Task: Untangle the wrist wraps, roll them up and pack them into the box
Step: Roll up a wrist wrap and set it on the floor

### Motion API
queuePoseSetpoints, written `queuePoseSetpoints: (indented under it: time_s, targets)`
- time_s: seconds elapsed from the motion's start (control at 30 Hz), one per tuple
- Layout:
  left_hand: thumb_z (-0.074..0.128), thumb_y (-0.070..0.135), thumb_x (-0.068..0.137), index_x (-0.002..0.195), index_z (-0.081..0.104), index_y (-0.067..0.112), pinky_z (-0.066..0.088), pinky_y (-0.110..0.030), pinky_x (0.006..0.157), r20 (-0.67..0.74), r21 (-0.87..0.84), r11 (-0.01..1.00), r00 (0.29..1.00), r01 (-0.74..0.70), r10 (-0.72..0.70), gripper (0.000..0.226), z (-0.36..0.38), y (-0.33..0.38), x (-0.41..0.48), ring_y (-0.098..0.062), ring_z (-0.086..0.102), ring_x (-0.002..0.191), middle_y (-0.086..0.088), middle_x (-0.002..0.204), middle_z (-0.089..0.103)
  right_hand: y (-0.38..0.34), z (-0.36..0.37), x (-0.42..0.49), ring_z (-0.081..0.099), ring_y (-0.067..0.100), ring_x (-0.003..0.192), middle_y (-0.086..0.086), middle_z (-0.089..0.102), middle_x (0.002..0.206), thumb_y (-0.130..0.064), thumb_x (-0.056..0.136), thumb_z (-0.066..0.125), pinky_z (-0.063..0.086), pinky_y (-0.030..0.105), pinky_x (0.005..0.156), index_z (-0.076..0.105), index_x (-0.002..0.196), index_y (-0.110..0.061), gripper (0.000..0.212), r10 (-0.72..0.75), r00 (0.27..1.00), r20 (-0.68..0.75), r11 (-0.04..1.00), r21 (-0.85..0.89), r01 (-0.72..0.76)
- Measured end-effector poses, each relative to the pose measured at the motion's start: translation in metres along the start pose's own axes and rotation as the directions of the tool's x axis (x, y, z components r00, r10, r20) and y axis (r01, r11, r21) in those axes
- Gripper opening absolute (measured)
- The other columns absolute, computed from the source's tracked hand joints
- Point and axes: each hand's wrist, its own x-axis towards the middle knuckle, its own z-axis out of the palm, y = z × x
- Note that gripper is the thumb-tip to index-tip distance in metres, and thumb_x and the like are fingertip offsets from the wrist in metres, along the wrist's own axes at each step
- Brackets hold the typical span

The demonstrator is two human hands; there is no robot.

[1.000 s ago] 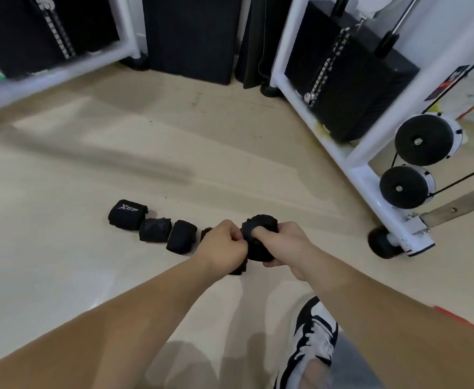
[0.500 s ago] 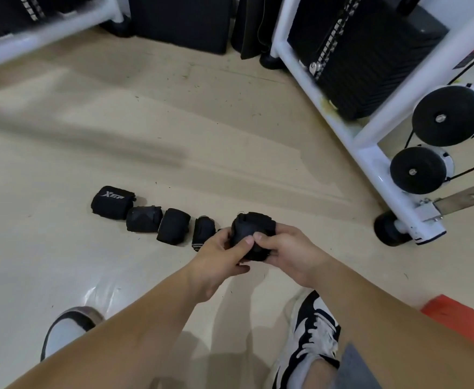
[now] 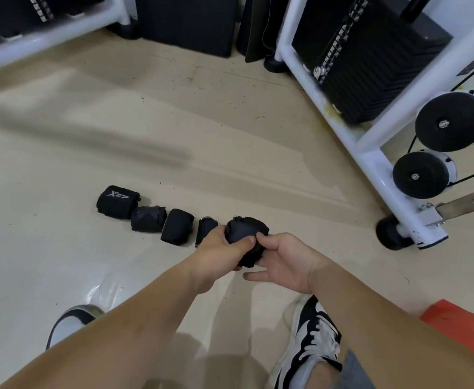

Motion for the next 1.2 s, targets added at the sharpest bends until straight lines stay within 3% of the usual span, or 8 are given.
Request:
queuePoseSetpoints:
  time_s: [0.17,0.27,0.47,0.57,0.67,0.77,1.0,1.2]
  targets:
    - [0.075,0.036,0.09,0.127,0.059,0.02,0.06,-0.032,0.087,-0.109,0.029,0.999,0.994,-0.022,0.025,0.044,0.005,-0.001,0.004,-0.014,0.073,0.105,0.003,0.116,0.074,0.001,0.002,0.001,0.065,0.021,0.134,0.003,0.07,0.142,-0.032,0.114,0.038,0.039,0.058,0.122,0.062,0.146,-0.019,0.042,0.002,1.0,0.018,1.0,-0.009,-0.001]
    - [0.075,0.034,0.092,0.124,0.062,0.018,0.054,-0.026,0.073,-0.109,0.005,1.0,0.994,-0.016,0.016,0.039,0.01,-0.001,0.005,-0.014,0.072,0.099,0.001,0.113,0.075,0.0,0.002,-0.001,0.069,0.026,0.129,0.005,0.072,0.138,-0.032,0.111,0.045,0.042,0.058,0.12,0.066,0.142,-0.018,0.04,-0.013,1.0,0.003,1.0,0.012,0.013]
    - [0.072,0.026,0.099,0.13,0.063,0.015,0.062,-0.034,0.083,0.087,-0.19,0.98,0.995,0.06,-0.044,0.034,0.019,-0.015,0.006,-0.021,0.076,0.11,-0.005,0.119,0.078,0.006,-0.013,0.004,0.075,0.033,0.117,0.014,0.077,0.126,-0.026,0.101,0.068,0.055,0.052,0.108,0.071,0.131,-0.01,0.035,-0.001,0.98,-0.2,0.997,0.075,0.016]
    - [0.074,0.026,0.097,0.13,0.064,0.021,0.06,-0.04,0.098,0.179,-0.125,0.986,0.98,0.108,-0.085,0.035,0.024,-0.014,0.006,-0.017,0.073,0.114,0.001,0.12,0.078,0.011,-0.017,0.003,0.079,0.031,0.103,0.016,0.08,0.115,-0.019,0.094,0.073,0.064,0.046,0.092,0.076,0.118,-0.005,0.028,-0.044,0.925,-0.378,0.999,0.004,0.049]
    - [0.078,0.036,0.091,0.118,0.063,0.018,0.056,-0.03,0.078,0.027,0.129,0.987,0.995,0.091,-0.095,0.035,0.031,-0.012,0.009,-0.013,0.067,0.095,0.004,0.11,0.073,0.014,-0.02,0.005,0.079,0.028,0.093,0.017,0.08,0.103,-0.02,0.088,0.076,0.067,0.042,0.083,0.077,0.104,-0.002,0.024,-0.114,0.835,-0.538,0.99,-0.128,0.053]
    - [0.078,0.037,0.09,0.109,0.058,0.011,0.044,-0.029,0.067,-0.052,0.184,0.979,0.996,0.087,-0.079,0.038,0.035,-0.022,0.016,-0.017,0.054,0.078,-0.001,0.093,0.058,0.018,-0.025,0.01,0.075,0.025,0.086,0.013,0.077,0.093,-0.027,0.085,0.083,0.067,0.039,0.079,0.074,0.095,0.001,0.031,-0.146,0.727,-0.671,0.978,-0.21,0.002]
    - [0.069,0.028,0.096,0.099,0.06,0.015,0.047,-0.031,0.072,-0.092,0.287,0.945,0.986,0.158,-0.137,0.016,0.022,-0.05,0.024,-0.021,0.051,0.079,-0.004,0.09,0.056,0.024,-0.033,0.052,0.06,0.006,0.043,0.002,0.06,0.073,-0.028,0.083,0.086,0.042,0.018,0.043,0.059,0.101,0.0,0.043,-0.242,0.615,-0.751,0.93,-0.36,-0.073]
    - [0.069,0.025,0.098,0.116,0.063,0.016,0.046,-0.029,0.072,-0.147,0.202,0.957,0.972,0.209,-0.182,0.021,-0.004,-0.066,0.028,-0.019,0.055,0.082,-0.004,0.102,0.062,0.038,-0.042,0.092,0.068,0.028,0.093,0.004,0.064,0.105,-0.043,0.078,0.075,0.059,0.041,0.074,0.043,0.11,-0.017,0.053,-0.379,0.519,-0.766,0.778,-0.568,-0.271]
